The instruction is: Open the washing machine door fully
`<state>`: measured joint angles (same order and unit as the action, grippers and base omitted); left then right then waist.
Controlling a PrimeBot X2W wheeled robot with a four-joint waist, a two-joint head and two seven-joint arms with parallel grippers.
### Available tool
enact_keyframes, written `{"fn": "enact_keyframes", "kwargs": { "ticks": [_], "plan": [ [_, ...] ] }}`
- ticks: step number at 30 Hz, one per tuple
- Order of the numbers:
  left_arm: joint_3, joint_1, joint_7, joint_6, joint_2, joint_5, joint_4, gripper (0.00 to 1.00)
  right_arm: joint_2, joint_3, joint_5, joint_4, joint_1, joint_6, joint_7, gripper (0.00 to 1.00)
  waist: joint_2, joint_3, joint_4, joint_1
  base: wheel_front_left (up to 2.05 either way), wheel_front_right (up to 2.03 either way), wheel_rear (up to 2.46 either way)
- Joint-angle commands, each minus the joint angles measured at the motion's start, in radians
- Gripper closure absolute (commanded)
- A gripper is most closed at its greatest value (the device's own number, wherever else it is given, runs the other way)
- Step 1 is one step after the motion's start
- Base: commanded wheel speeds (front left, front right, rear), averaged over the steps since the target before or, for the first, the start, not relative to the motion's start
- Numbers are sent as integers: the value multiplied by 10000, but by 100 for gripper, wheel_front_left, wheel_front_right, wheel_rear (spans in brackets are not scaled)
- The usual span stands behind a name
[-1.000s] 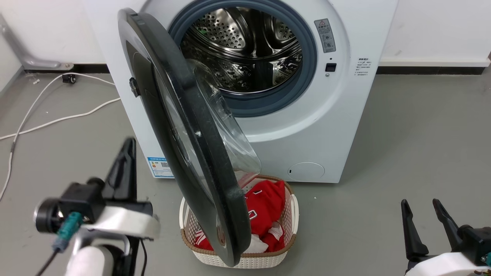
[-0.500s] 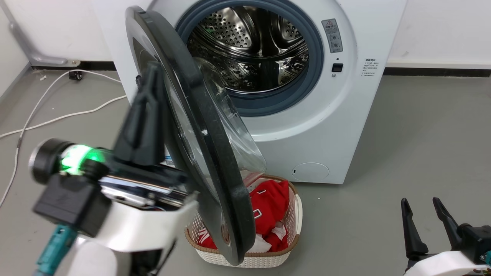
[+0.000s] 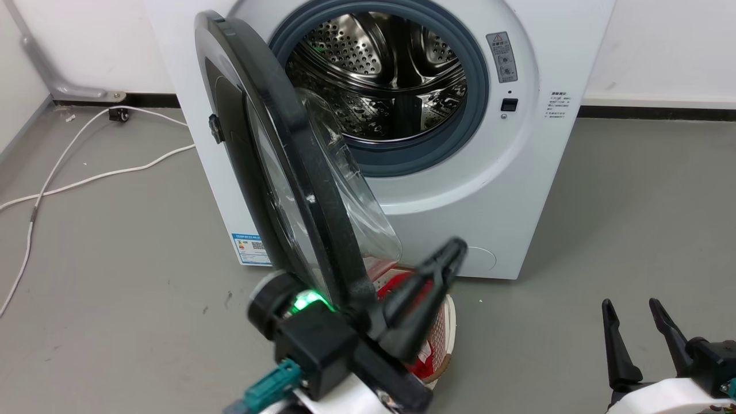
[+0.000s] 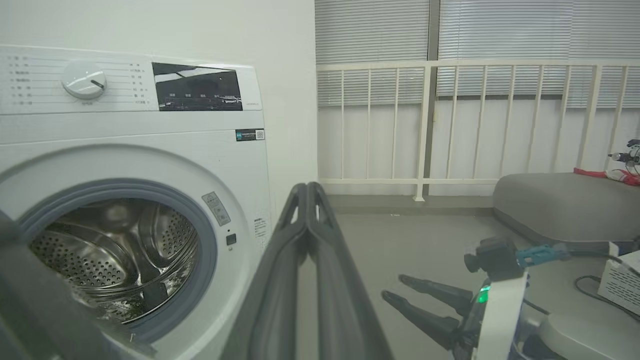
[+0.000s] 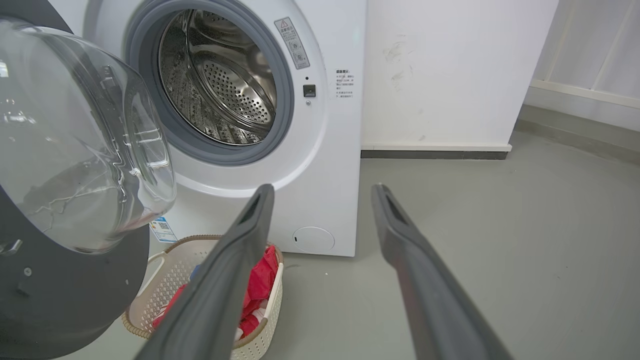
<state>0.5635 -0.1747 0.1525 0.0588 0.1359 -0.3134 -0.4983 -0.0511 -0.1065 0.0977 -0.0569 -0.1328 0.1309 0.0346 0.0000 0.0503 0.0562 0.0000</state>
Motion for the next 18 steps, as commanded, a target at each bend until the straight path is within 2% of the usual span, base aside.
{"fn": "enact_keyframes", "kwargs": {
  "ticks": [1, 9, 18],
  "plan": [
    [130, 219, 139, 16, -2, -119, 34, 100, 17, -11, 77, 31, 30, -2, 41, 0, 0, 0, 5, 0, 0, 0, 0],
    [1110, 1225, 1067, 97, 213, -665, 1270, 100, 17, -33, -189, 144, 27, -2, -29, 0, 0, 16, -1, 0, 0, 0, 0],
    [577, 1108, 363, -425, 303, -336, 3447, 100, 17, 98, -192, 179, 145, -2, -7, 0, 0, -21, -206, 0, 0, 0, 0]
  ]
}}
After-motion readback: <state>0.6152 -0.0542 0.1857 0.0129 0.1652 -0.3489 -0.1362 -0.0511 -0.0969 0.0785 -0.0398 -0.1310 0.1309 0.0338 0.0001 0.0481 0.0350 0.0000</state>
